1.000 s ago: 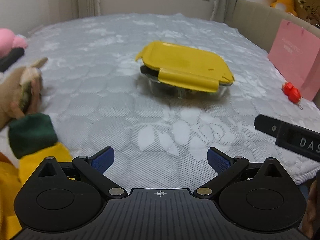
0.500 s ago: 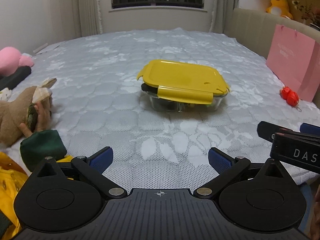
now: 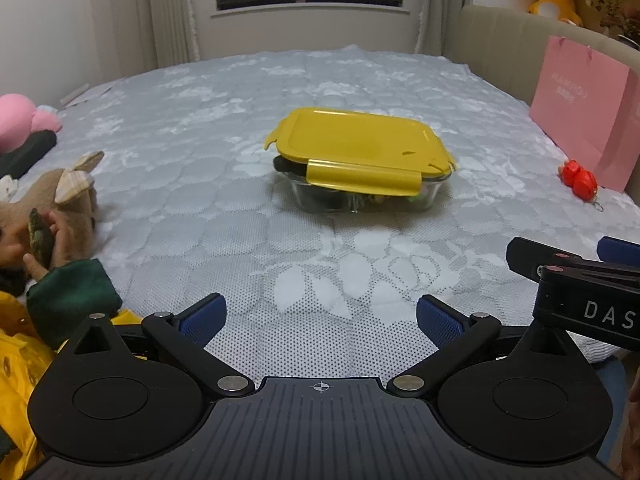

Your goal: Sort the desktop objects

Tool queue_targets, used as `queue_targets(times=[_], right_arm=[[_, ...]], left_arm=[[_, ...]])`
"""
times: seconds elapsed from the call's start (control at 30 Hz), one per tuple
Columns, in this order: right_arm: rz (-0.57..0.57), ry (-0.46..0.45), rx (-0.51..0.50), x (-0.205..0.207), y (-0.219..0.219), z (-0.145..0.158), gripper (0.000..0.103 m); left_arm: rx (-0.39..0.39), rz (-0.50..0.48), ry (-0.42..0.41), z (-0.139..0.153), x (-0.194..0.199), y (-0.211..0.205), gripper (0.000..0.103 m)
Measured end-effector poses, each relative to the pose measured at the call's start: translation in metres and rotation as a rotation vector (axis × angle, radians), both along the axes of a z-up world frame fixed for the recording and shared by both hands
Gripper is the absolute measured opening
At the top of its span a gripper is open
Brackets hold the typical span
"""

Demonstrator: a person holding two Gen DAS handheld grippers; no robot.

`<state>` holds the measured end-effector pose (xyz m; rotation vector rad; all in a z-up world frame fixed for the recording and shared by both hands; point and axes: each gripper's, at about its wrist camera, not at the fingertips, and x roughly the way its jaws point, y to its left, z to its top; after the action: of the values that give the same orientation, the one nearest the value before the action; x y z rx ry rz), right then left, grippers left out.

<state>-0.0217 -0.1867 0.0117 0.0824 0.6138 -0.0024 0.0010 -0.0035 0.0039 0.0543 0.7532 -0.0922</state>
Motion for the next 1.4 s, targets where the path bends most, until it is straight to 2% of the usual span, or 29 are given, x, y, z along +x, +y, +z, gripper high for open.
queue_targets(times=[0.4, 0.7, 0.93, 1.0, 1.07, 1.13, 1.17, 1.2, 1.3, 1.33, 1.4], right_arm=[[0.001, 0.036, 0.019, 0.018, -0.008, -0.012, 0.099], [-0.020, 0.071, 0.042, 0.045, -0.021, -0.025, 0.100], [-0.079, 0.113, 0.049, 0.091, -0.043, -0.042, 0.100], [-0.114, 0.119, 0.054, 0.118, -0.062, -0.050, 0.100], [-0.151, 0.123, 0.059, 0.147, -0.081, -0.059, 0.100], [-0.189, 0.127, 0.064, 0.177, -0.101, -0.067, 0.100], [-0.207, 0.130, 0.067, 0.191, -0.111, -0.072, 0.102], [-0.226, 0.132, 0.070, 0.206, -0.121, -0.076, 0.102], [-0.282, 0.139, 0.077, 0.249, -0.151, -0.089, 0.102], [-0.301, 0.141, 0.080, 0.264, -0.161, -0.093, 0.102], [-0.303, 0.142, 0.128, 0.284, -0.175, -0.105, 0.103]], left_arm=[[0.006, 0.004, 0.041, -0.010, 0.019, -0.002, 0.103], [0.018, -0.001, 0.064, -0.022, 0.055, -0.008, 0.103], [-0.002, -0.004, 0.089, -0.040, 0.100, -0.003, 0.103], [0.026, -0.027, 0.097, -0.046, 0.110, -0.005, 0.103], [0.096, -0.024, 0.091, -0.050, 0.120, 0.001, 0.103], [0.115, 0.058, 0.090, -0.053, 0.131, 0.022, 0.103], [0.093, 0.114, 0.100, -0.054, 0.136, 0.036, 0.103], [0.053, 0.178, 0.113, -0.055, 0.142, 0.051, 0.103], [-0.137, 0.405, 0.123, -0.061, 0.160, 0.103, 0.103], [-0.199, 0.467, 0.085, -0.062, 0.168, 0.116, 0.103], [-0.257, 0.549, 0.008, -0.067, 0.190, 0.129, 0.103]])
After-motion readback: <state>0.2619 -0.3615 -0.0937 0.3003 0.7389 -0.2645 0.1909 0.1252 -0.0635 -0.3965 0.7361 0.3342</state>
